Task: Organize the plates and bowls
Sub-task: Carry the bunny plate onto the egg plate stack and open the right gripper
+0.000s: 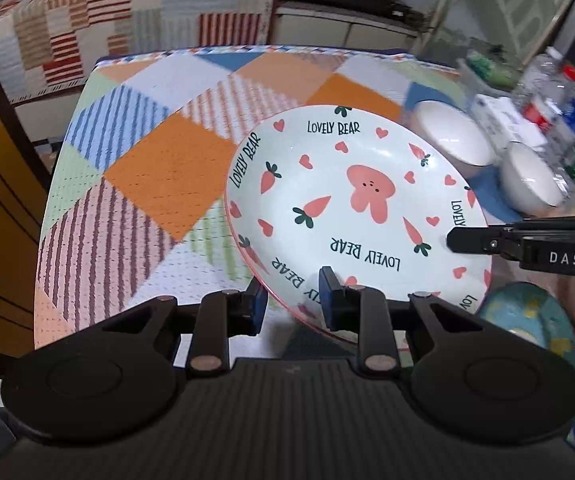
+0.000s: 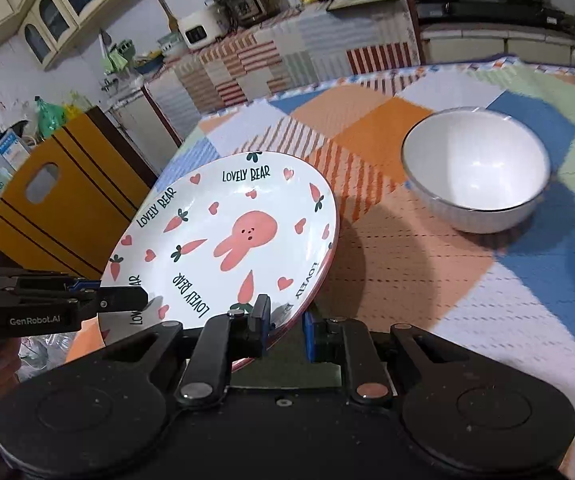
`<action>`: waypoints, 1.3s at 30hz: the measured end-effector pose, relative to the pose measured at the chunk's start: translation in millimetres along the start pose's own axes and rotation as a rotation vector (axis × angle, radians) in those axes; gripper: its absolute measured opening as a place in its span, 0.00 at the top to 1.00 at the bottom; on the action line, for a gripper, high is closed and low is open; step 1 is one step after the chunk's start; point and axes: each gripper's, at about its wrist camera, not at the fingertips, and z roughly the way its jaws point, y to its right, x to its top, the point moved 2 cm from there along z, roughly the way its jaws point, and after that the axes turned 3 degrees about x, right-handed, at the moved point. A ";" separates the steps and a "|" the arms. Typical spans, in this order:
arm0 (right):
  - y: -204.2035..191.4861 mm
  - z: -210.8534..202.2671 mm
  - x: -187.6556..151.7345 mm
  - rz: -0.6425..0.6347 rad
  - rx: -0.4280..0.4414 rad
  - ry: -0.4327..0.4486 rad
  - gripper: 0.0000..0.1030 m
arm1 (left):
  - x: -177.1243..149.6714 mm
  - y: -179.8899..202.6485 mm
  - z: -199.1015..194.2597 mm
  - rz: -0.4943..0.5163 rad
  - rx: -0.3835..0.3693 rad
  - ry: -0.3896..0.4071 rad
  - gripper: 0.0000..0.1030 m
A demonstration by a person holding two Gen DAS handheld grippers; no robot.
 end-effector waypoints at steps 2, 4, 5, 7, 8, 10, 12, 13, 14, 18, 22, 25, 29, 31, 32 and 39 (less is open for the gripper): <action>-2.7 -19.9 -4.2 -0.001 -0.003 0.015 0.80 | -3.4 11.7 -15.1 0.023 -0.016 0.014 0.75; -4.8 -38.1 -9.7 -0.008 -0.007 0.025 0.80 | -7.2 22.5 -28.0 0.036 -0.033 0.023 0.75; -6.7 -49.1 -13.1 -0.016 -0.011 0.031 0.79 | -9.5 27.6 -34.2 0.040 -0.042 0.027 0.75; -10.0 -67.1 -17.8 -0.026 -0.022 0.040 0.79 | -15.1 39.2 -46.2 0.050 -0.061 0.035 0.75; -11.5 -77.4 -21.3 -0.030 -0.029 0.046 0.79 | -18.3 44.8 -52.1 0.058 -0.071 0.042 0.75; -13.5 -94.8 -28.2 -0.034 -0.043 0.056 0.79 | -25.8 56.2 -62.4 0.071 -0.092 0.050 0.75; -15.3 -111.3 -36.2 -0.038 -0.057 0.068 0.79 | -34.2 66.7 -70.6 0.076 -0.115 0.046 0.75; -15.5 -119.7 -41.1 -0.036 -0.066 0.072 0.79 | -38.3 71.5 -73.5 0.079 -0.123 0.042 0.75; -15.8 -126.3 -46.1 -0.030 -0.072 0.074 0.79 | -42.8 76.5 -76.4 0.084 -0.129 0.037 0.75; -13.8 -144.2 -69.9 -0.002 -0.099 0.065 0.79 | -59.5 94.4 -79.7 0.106 -0.147 0.009 0.75; -4.0 -150.9 -92.2 0.046 -0.122 0.053 0.79 | -67.2 105.3 -78.3 0.131 -0.166 -0.033 0.75; 6.3 -150.6 -110.8 0.096 -0.123 0.038 0.79 | -68.2 108.8 -77.1 0.161 -0.166 -0.063 0.75; 16.8 -145.2 -130.5 0.151 -0.116 0.014 0.78 | -68.6 107.6 -73.0 0.176 -0.165 -0.118 0.75; 15.5 -142.8 -137.3 0.160 -0.125 0.006 0.78 | -70.6 104.4 -72.9 0.171 -0.167 -0.136 0.75; 15.6 -141.8 -140.1 0.165 -0.127 0.001 0.78 | -72.6 104.8 -71.0 0.168 -0.171 -0.147 0.75; 18.0 -136.1 -155.2 0.183 -0.179 -0.057 0.78 | -83.1 111.9 -59.4 0.180 -0.189 -0.205 0.75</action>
